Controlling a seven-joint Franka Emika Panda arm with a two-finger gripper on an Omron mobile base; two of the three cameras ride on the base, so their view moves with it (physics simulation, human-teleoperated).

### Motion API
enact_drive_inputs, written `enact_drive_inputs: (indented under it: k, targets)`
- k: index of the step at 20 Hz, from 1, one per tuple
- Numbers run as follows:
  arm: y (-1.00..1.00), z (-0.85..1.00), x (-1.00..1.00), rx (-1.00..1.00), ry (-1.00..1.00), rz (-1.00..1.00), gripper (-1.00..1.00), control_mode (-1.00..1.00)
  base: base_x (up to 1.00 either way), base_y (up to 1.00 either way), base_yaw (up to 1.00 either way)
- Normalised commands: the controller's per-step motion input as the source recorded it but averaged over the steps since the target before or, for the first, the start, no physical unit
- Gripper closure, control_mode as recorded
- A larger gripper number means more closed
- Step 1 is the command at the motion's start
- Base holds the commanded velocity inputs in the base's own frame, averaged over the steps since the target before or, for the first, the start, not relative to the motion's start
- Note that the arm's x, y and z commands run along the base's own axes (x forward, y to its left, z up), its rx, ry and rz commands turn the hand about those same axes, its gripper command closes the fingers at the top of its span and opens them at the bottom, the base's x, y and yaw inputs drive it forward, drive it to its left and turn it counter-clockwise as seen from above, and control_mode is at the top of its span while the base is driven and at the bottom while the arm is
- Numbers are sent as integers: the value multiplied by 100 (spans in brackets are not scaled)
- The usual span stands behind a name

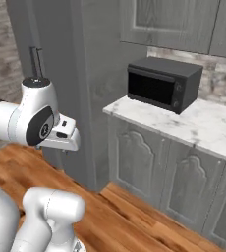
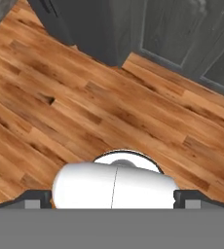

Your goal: Move the hot dog bun to the plate on the dining table and place the condiment next to that plate. Then navigate to the fridge and take the sausage and place it on the plate as well.

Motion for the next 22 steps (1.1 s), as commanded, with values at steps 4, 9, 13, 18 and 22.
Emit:
enact_drive_inputs:
  k: [4, 9, 13, 18, 22]
  targets:
    - [0, 0, 0, 0, 0, 0, -100, 100, 50, 100, -28]
    - [0, 0, 0, 0, 0, 0, -100, 100, 48, 100, -28]
    - [0, 0, 0, 0, 0, 0, -100, 100, 49, 100, -28]
    - [0, 0, 0, 0, 0, 0, -100, 100, 27, 91, -25]
    - [0, 0, 0, 0, 0, 0, -100, 100, 16, 72, -25]
